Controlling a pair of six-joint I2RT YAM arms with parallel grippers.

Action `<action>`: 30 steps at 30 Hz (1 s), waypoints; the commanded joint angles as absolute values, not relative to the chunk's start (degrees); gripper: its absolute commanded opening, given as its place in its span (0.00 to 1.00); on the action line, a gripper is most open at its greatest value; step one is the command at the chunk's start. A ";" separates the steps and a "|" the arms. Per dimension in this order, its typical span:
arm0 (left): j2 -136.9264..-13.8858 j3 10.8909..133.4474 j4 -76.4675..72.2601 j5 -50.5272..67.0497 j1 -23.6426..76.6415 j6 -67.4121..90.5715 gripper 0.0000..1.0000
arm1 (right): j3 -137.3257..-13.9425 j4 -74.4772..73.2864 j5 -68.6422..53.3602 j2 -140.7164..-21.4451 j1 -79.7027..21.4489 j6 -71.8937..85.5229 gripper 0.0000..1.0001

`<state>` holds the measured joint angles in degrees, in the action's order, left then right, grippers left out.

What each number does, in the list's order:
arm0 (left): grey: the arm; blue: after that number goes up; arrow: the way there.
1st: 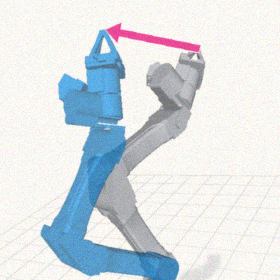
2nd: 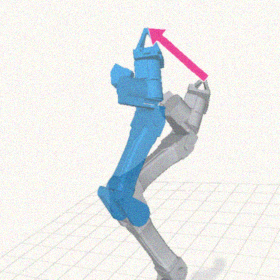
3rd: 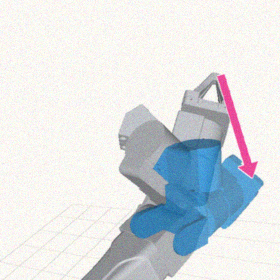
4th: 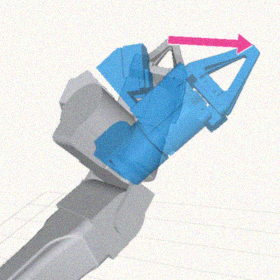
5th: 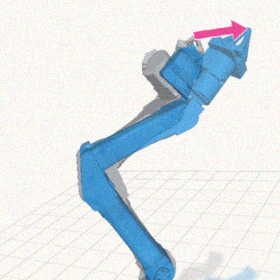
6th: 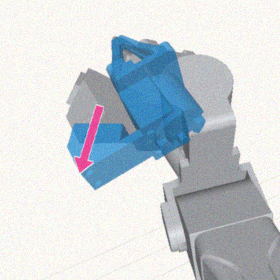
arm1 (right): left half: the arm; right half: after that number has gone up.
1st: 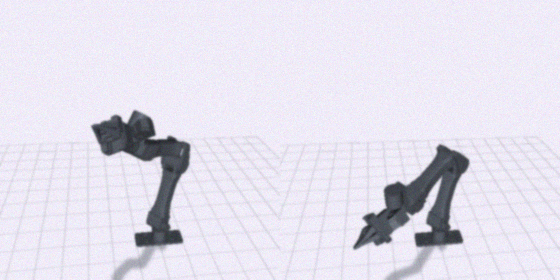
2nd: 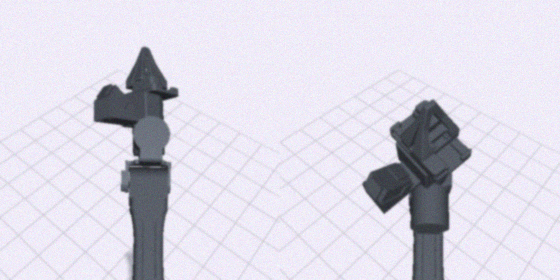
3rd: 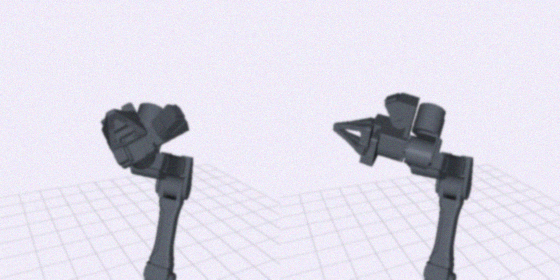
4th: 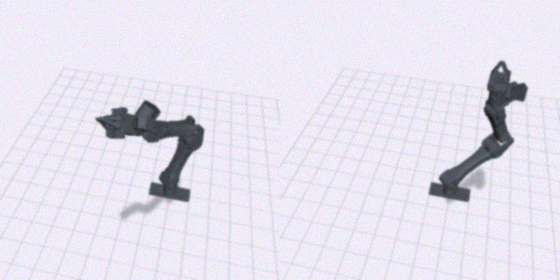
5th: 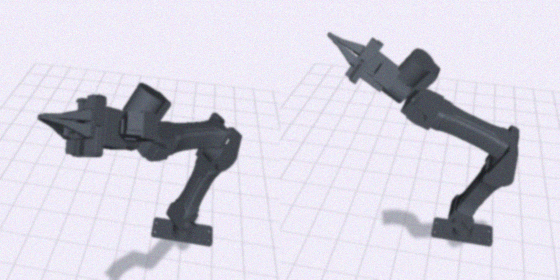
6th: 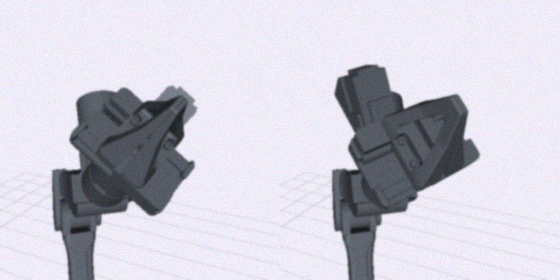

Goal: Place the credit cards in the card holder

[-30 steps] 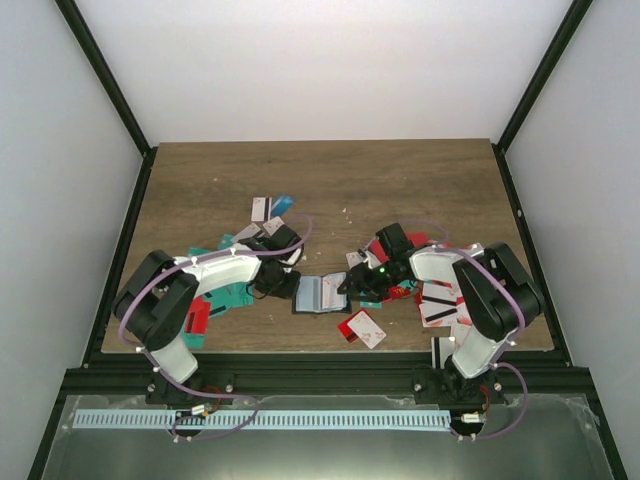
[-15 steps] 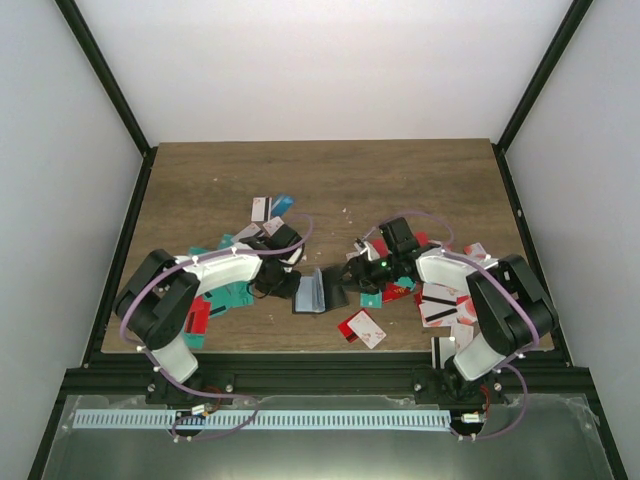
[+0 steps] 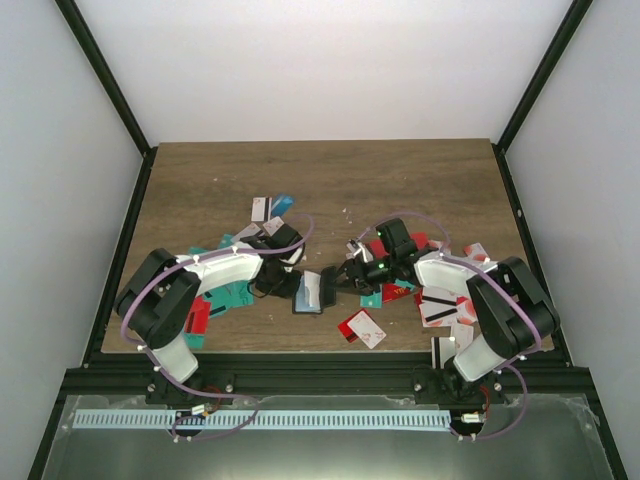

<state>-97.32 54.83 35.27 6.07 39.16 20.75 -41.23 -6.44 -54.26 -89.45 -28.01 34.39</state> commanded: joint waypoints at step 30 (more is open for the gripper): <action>-96.13 49.71 27.80 12.39 39.46 24.15 0.04 | -50.80 10.55 -63.83 -106.30 -34.66 40.56 0.53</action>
